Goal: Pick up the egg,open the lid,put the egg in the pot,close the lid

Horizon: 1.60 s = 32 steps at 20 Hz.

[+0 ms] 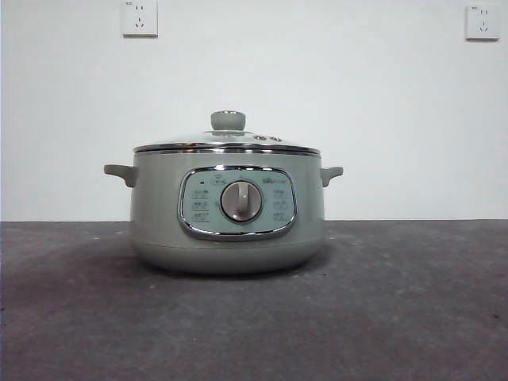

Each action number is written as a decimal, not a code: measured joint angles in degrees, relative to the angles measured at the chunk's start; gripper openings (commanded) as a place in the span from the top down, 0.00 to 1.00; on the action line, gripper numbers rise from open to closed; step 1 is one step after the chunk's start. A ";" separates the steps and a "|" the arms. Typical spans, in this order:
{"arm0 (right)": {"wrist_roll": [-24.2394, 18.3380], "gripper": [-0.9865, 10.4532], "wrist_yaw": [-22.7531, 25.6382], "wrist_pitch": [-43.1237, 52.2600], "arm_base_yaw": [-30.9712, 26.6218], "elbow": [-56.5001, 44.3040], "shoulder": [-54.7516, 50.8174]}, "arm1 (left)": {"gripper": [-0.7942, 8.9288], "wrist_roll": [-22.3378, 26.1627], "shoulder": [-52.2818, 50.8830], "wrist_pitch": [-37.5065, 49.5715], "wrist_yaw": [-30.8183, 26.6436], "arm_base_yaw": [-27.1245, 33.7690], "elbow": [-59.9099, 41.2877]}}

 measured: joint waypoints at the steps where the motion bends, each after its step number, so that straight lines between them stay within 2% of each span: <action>1: 0.00 0.91 0.00 0.00 0.00 0.00 0.00 | 0.92 0.07 0.02 0.52 -0.02 0.00 0.00; 4: 0.00 0.91 0.00 0.00 0.00 0.00 0.00 | 0.92 0.42 0.09 6.10 -0.13 0.04 0.00; 7: 0.00 0.91 0.00 0.00 0.00 0.00 0.00 | 0.92 2.80 0.11 10.29 -0.17 1.57 -0.02; 12: 0.00 0.91 0.02 0.00 0.00 0.00 0.00 | 0.92 9.55 -4.57 23.34 -0.02 11.82 -3.41; 16: 0.00 0.91 0.02 0.00 0.00 0.00 0.02 | 0.92 10.88 -15.80 40.26 -0.59 18.40 -18.27; 20: 0.00 0.91 0.02 0.00 0.00 0.00 0.02 | 0.92 11.06 -27.26 53.70 -1.53 22.88 -40.41; 26: 0.00 0.91 0.02 -0.02 0.00 0.00 0.02 | 0.92 9.18 -42.80 62.60 -1.53 24.13 -69.94; 32: 0.00 0.91 0.02 0.00 0.00 0.00 0.02 | 0.92 5.25 -53.18 62.45 -1.70 24.28 -82.16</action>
